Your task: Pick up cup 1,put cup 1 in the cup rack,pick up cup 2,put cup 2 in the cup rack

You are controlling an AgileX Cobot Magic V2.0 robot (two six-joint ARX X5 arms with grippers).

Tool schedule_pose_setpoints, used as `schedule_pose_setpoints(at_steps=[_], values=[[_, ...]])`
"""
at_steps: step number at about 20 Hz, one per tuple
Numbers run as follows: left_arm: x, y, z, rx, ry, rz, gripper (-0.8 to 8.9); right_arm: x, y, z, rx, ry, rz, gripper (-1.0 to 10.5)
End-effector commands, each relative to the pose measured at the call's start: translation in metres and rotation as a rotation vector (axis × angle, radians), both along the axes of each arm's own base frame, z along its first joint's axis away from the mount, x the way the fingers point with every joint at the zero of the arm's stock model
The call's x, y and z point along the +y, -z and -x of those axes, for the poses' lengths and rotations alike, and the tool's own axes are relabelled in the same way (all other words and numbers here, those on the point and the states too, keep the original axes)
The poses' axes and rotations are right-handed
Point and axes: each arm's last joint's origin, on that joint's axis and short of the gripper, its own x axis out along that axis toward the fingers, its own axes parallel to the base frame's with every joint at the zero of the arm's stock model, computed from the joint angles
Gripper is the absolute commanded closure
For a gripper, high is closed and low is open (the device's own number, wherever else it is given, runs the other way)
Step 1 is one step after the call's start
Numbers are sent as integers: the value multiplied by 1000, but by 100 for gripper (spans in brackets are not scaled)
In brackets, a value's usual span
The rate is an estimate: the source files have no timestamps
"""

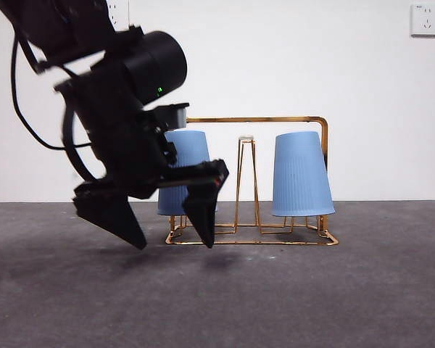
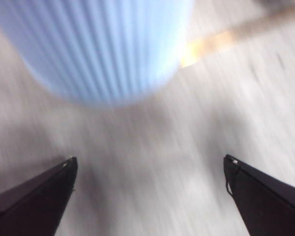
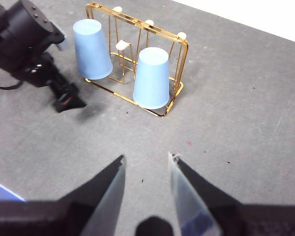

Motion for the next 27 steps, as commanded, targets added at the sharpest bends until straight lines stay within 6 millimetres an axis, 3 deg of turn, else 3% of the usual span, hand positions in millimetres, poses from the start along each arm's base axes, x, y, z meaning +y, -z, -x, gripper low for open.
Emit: schedule_pose_setpoints(at_steps=[1, 7, 13, 16, 18, 19, 20, 27], values=[[5, -12, 11, 53, 22, 3, 311, 0, 0, 0, 0, 3, -4, 792], [22, -73, 55, 123, 137, 112, 314, -2, 5, 2, 44, 3, 40, 792], [48, -145, 122, 24, 316, 314, 325, -2, 7, 3, 80, -19, 42, 792], [65, -169, 153, -38, 356, 393, 535, -1, 7, 4, 104, -62, 20, 792], [76, -179, 169, -73, 388, 427, 781, 0, 8, 6, 144, -120, -2, 820], [81, -183, 175, -88, 401, 441, 821, 1, 9, 7, 164, -147, -12, 907], [84, -185, 180, -99, 412, 452, 820, 1, 9, 7, 176, -166, -19, 967], [95, -189, 191, -110, 427, 463, 820, 1, 12, 8, 223, -180, -15, 958]])
